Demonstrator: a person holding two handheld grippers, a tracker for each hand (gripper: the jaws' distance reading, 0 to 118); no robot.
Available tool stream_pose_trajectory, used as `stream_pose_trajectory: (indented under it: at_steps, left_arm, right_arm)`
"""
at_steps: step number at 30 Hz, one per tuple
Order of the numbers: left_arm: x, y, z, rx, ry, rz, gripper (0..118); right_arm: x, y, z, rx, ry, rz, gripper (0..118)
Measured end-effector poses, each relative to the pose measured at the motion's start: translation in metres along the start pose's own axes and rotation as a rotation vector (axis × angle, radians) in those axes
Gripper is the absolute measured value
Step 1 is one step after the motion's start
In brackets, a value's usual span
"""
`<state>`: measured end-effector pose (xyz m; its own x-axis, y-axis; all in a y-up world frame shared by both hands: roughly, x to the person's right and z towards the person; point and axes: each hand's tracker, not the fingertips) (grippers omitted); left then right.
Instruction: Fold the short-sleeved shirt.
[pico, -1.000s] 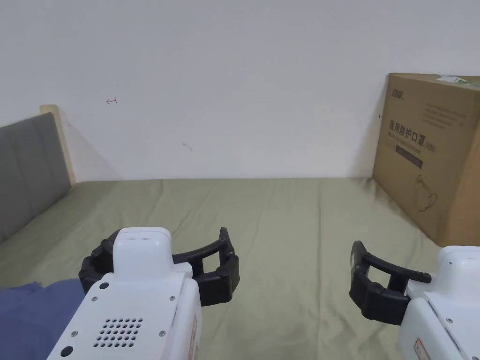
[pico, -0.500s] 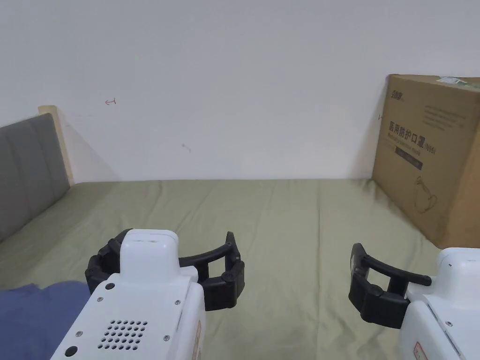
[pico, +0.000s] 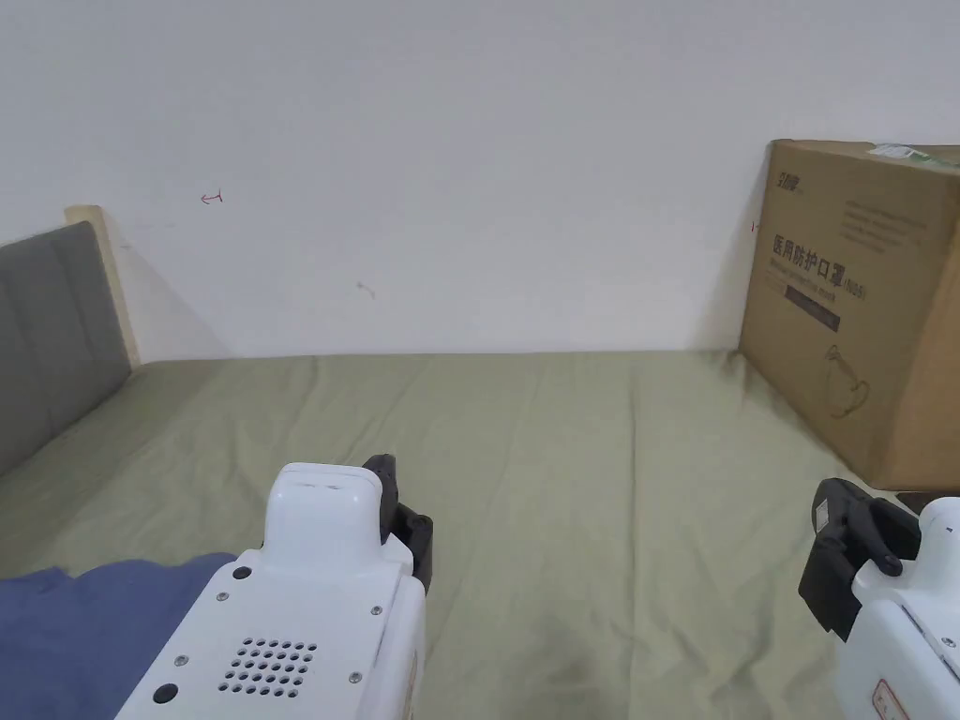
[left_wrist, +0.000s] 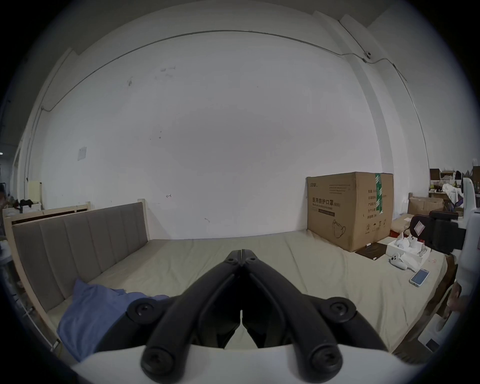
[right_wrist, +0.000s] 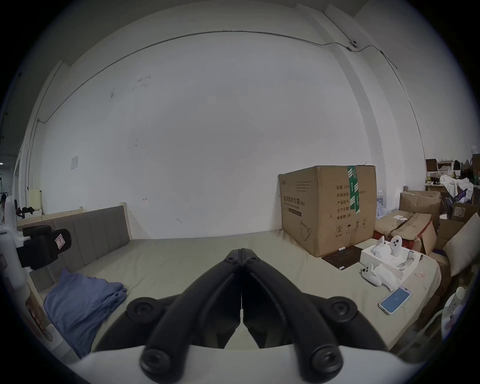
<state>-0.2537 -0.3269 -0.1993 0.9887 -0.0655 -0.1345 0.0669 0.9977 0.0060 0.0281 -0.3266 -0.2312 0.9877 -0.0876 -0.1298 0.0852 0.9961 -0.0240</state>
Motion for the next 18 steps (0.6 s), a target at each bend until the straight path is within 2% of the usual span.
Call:
stream_pose_trajectory:
  at_steps: [4, 8, 12, 15, 16, 18]
  left_arm:
    - [-0.002, -0.001, -0.001, -0.010, 0.002, 0.048, 0]
    - [-0.027, -0.001, 0.005, -0.038, 0.011, 0.055, 0]
    - [-0.089, 0.001, 0.032, -0.039, 0.183, -0.002, 0]
    - [-0.142, 0.003, 0.063, -0.023, 0.341, 0.007, 0]
    - [-0.155, 0.002, 0.075, -0.016, 0.394, -0.008, 0]
    - [-0.174, 0.002, 0.087, -0.035, 0.482, -0.024, 0]
  right_arm:
    - [0.001, 0.000, 0.000, -0.002, -0.007, 0.002, 0]
    - [-0.020, -0.005, -0.016, -0.018, 0.025, 0.012, 0]
    - [-0.081, -0.007, -0.040, -0.076, 0.157, -0.006, 0]
    - [-0.140, -0.007, -0.044, -0.061, 0.346, -0.001, 0]
    - [-0.159, -0.006, -0.044, -0.062, 0.399, 0.014, 0]
    - [-0.190, -0.006, -0.043, -0.058, 0.421, 0.085, 0]
